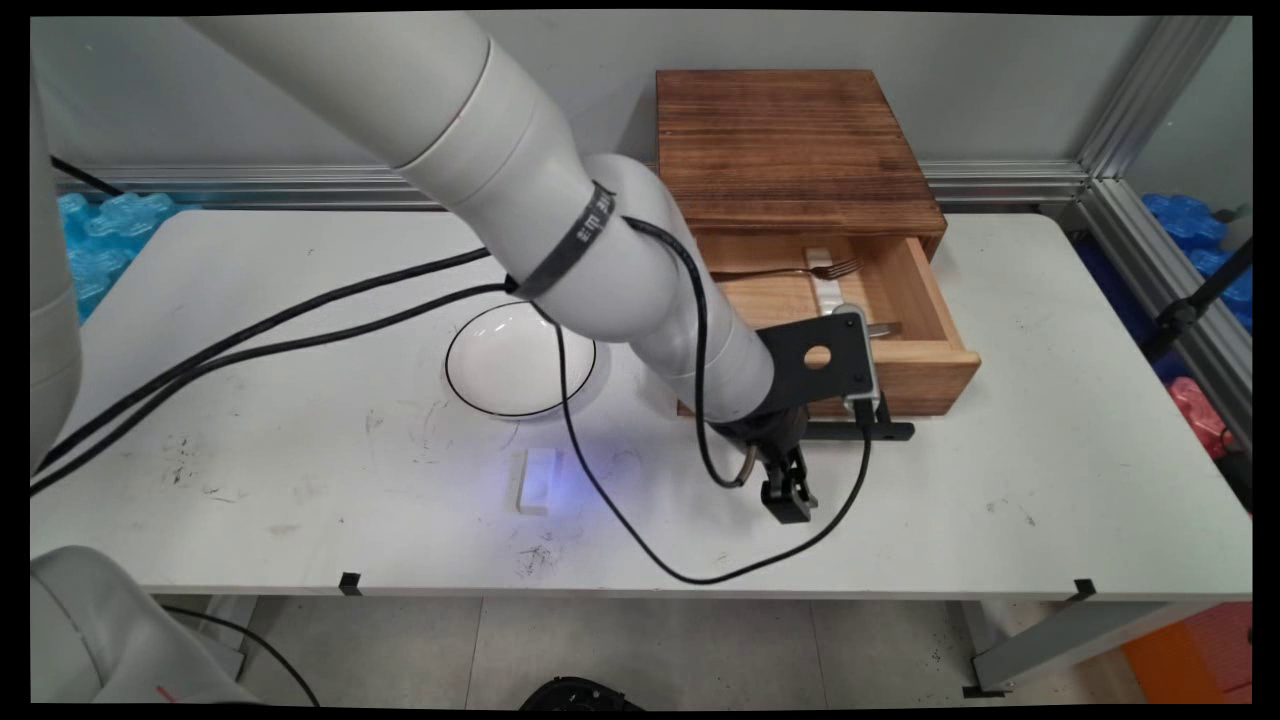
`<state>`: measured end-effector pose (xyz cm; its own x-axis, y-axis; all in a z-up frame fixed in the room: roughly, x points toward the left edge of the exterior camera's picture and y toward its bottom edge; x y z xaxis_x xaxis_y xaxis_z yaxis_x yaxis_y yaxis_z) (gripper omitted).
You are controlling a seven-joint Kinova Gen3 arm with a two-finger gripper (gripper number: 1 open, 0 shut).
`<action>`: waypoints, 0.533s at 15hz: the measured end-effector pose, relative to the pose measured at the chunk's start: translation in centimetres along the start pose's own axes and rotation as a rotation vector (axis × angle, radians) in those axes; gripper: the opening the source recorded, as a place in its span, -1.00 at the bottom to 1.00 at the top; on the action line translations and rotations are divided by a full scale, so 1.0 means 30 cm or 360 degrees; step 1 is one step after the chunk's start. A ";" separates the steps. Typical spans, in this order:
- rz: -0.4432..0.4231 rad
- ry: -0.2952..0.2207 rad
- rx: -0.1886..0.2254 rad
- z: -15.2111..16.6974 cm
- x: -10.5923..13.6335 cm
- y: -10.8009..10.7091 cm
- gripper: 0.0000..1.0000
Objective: Open the drawer
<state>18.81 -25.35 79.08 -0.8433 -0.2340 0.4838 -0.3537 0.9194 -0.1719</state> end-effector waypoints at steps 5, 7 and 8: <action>0.0015 -0.0008 -0.0022 -0.021 -0.005 0.043 1.00; 0.0020 -0.0012 -0.0033 -0.032 -0.007 0.065 1.00; 0.0022 -0.0013 -0.0038 -0.036 -0.008 0.074 1.00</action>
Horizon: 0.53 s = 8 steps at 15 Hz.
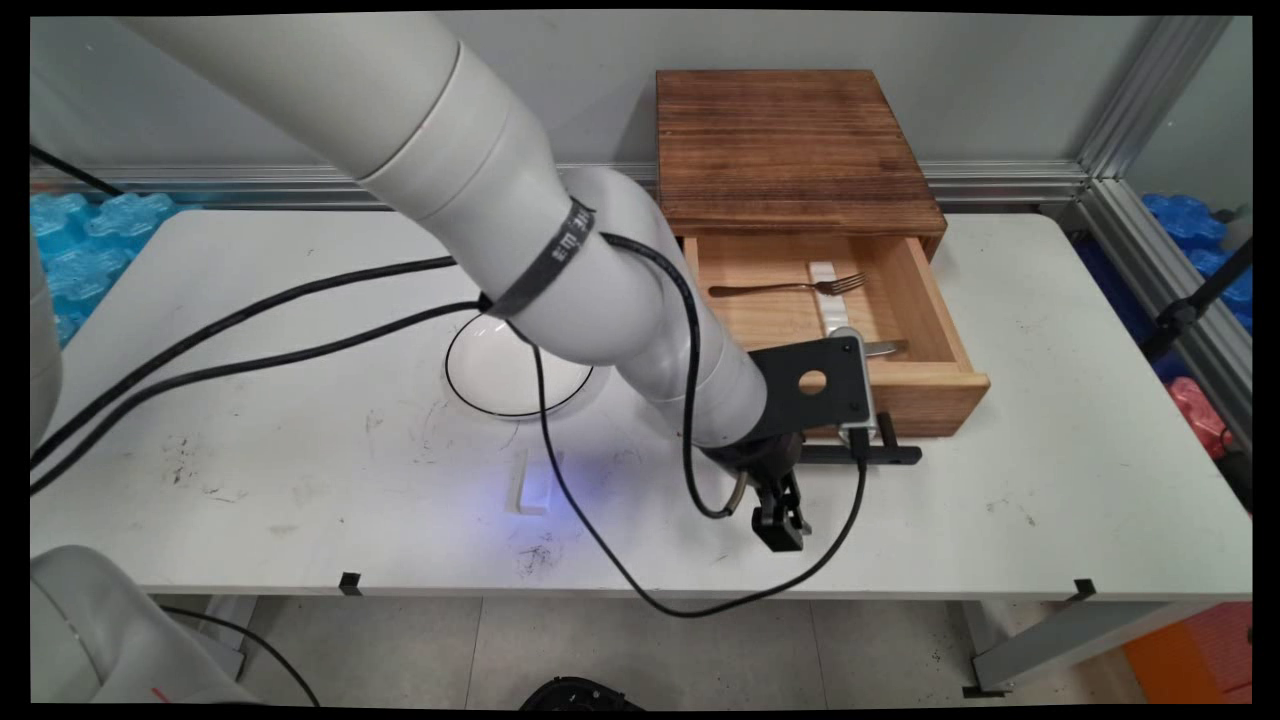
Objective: Open the drawer
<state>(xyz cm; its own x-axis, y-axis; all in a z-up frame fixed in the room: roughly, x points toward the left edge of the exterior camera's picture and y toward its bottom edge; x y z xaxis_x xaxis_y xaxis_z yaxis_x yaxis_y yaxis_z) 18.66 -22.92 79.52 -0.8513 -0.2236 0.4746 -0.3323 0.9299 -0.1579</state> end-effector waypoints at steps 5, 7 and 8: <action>0.0005 -0.0003 -0.0019 -0.015 0.000 0.033 1.00; 0.0007 -0.0003 -0.0028 -0.021 0.000 0.048 1.00; 0.0007 -0.0004 -0.0031 -0.023 0.000 0.052 1.00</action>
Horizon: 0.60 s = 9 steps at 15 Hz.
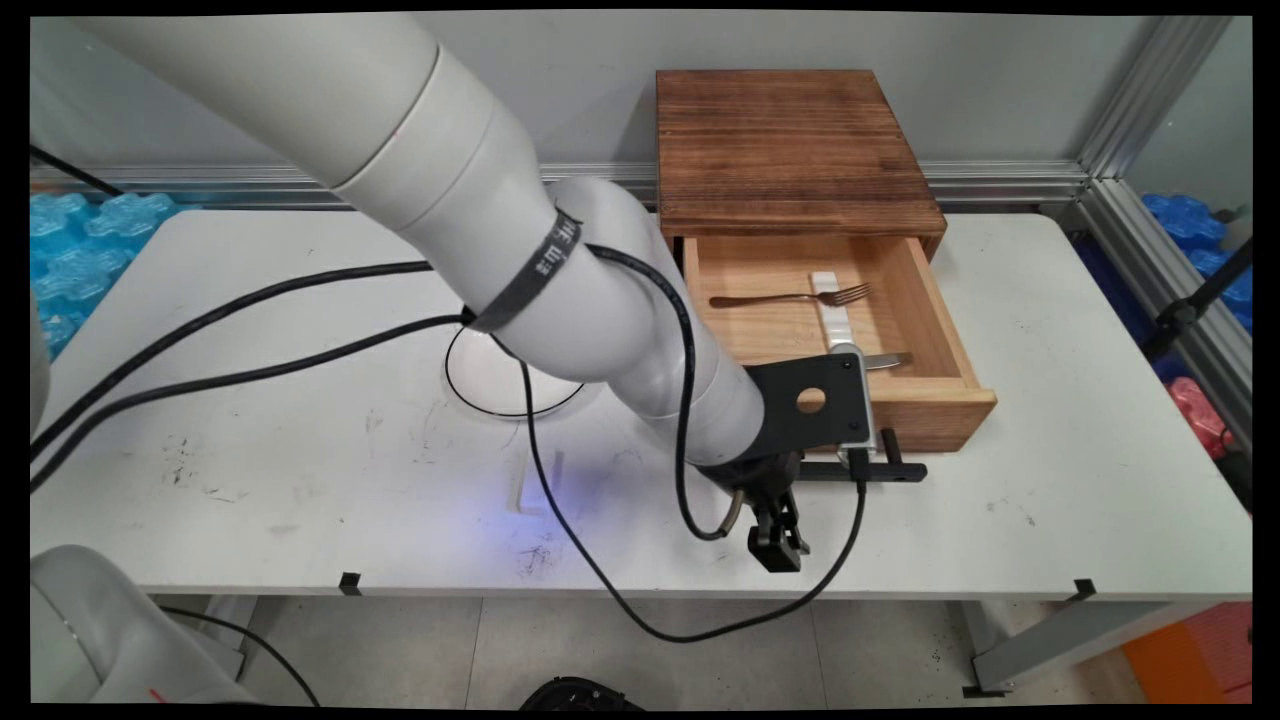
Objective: Open the drawer
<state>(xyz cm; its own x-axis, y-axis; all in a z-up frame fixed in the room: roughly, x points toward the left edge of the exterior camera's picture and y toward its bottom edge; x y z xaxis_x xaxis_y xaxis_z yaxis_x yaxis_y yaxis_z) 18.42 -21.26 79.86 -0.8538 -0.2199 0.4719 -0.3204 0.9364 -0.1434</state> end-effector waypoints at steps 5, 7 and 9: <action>-0.0001 -0.0002 -0.0018 -0.009 0.001 0.029 1.00; -0.0002 -0.0002 -0.0025 -0.012 0.001 0.038 1.00; -0.0002 -0.0002 -0.0032 -0.015 0.002 0.048 1.00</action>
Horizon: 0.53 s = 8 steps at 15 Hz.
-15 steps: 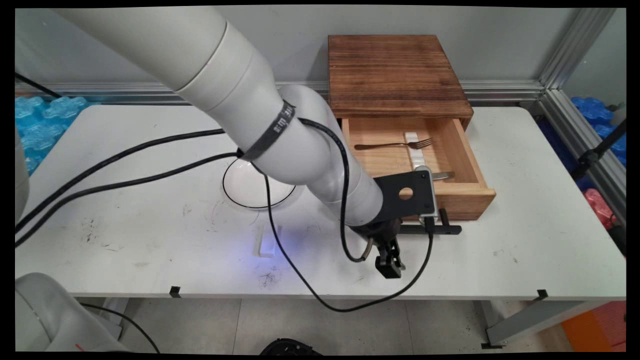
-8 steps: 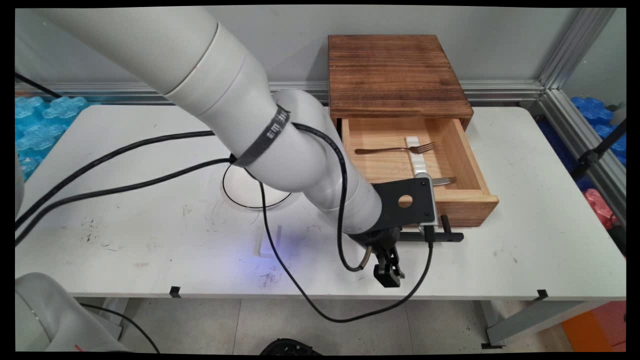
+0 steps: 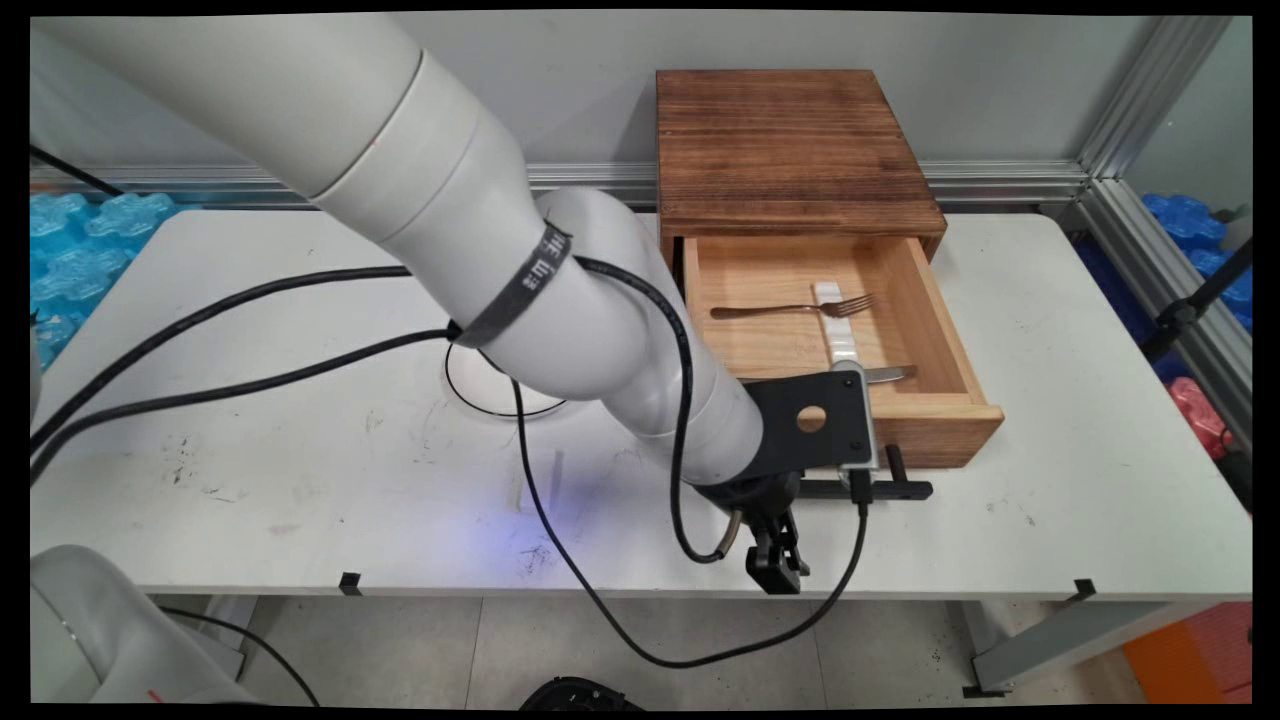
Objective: Open the drawer
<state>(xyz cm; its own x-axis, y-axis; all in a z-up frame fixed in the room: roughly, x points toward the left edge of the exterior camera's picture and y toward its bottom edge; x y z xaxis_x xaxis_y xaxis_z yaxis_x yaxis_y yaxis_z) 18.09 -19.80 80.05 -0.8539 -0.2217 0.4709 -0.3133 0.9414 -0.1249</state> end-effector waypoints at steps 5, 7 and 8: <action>-0.0004 -0.0001 -0.0017 -0.003 -0.002 0.021 1.00; -0.0006 -0.0002 -0.0023 -0.003 -0.003 0.028 1.00; -0.0007 -0.0002 -0.0026 -0.003 -0.003 0.031 1.00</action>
<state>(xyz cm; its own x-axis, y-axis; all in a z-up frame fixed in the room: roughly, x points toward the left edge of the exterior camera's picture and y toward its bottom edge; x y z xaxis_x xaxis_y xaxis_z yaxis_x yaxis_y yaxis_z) 17.91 -18.88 79.96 -0.8531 -0.2262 0.4702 -0.3102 0.9445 -0.1084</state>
